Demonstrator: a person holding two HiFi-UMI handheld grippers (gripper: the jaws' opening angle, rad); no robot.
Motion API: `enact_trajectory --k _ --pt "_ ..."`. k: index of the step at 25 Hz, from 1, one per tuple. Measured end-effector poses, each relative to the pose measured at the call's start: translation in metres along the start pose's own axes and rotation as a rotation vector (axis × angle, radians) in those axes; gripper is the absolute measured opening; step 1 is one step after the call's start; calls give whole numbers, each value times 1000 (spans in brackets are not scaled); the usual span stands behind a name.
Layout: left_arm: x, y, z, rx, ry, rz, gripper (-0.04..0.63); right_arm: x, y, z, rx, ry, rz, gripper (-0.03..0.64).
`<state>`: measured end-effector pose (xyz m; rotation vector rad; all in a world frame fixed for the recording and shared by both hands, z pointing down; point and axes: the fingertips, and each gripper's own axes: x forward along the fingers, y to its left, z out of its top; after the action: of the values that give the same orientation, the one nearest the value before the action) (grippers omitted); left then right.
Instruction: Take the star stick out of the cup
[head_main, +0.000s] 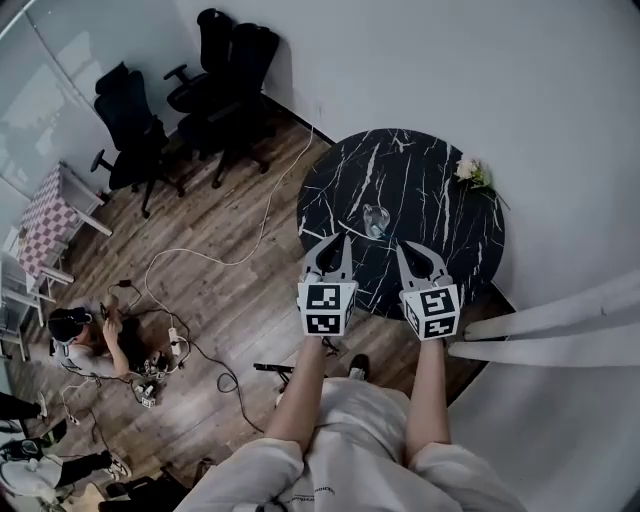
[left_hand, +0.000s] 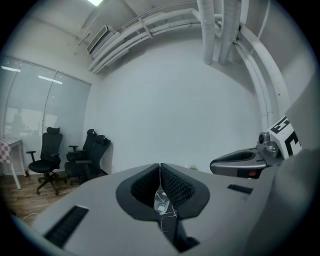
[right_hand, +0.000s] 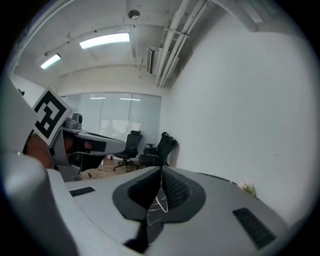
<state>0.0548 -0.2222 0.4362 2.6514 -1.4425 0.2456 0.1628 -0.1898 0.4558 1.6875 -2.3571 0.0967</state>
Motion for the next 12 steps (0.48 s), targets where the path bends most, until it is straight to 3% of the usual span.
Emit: enact_trajectory --k 7,12 --pt "9 0 -22 0 61 30 25 9 3 -19 -69 11 98 37" --pt "19 3 -26 -2 67 32 25 16 -2 -33 -76 55 112 37"
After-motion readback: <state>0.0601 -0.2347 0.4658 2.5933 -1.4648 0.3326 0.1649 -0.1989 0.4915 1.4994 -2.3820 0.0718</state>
